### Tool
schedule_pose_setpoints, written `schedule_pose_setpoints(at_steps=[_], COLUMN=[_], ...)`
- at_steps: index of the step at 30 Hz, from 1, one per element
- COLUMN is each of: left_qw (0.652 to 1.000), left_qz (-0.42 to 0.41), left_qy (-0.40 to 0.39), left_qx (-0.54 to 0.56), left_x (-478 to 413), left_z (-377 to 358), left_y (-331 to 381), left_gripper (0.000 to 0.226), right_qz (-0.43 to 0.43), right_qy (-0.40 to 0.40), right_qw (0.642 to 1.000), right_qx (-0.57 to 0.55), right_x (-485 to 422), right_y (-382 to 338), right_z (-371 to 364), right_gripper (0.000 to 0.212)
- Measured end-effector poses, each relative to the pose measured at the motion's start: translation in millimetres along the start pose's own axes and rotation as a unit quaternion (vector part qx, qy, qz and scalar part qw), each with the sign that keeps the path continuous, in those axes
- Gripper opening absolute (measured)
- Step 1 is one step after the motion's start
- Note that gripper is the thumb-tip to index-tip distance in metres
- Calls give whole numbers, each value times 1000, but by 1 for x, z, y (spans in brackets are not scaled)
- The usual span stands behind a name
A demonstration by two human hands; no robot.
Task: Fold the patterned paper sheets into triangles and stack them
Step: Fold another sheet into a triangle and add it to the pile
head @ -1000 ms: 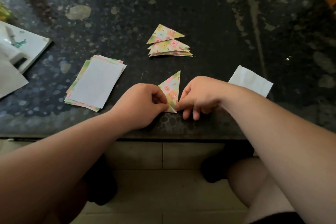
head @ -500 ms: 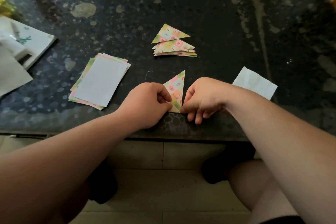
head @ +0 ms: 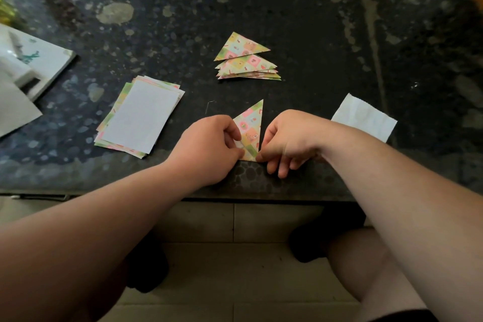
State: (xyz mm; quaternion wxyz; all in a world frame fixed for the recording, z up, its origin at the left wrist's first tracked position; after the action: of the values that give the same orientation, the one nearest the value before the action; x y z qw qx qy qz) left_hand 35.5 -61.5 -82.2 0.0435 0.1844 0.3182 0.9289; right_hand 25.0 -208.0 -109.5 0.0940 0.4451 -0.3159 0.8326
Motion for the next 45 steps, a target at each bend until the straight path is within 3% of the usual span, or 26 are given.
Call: schedule_pose_setpoints(at_steps=[10, 26, 45], left_qw=[1000, 999, 999], left_qz=[26, 32, 31], left_qy=[-7, -24, -22], left_qx=[-7, -22, -12], left_x=[-4, -5, -5], left_z=[2, 3, 1], left_y=[1, 3, 2], left_gripper=[40, 33, 33], right_qz=[-4, 0, -27], right_qy=[-5, -1, 6], right_qw=[1000, 1000, 1000], right_qx=[5, -19, 8], right_x=[1, 3, 4], right_y=[-1, -2, -4], right_z=[0, 0, -3], right_gripper=[6, 18, 17])
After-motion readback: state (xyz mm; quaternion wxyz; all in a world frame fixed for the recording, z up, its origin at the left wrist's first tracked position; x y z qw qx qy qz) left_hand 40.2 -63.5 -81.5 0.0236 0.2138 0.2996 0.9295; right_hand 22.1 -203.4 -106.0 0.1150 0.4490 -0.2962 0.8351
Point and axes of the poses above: each hand's wrist, its own x-axis away from the middle knuckle, its own z-axis out of the back of the hand, y = z × x, the point moved 10 cm from there along -x, towards the middle knuckle, and after that the axes turned 1 degree about -z, right-handed, at the moved point
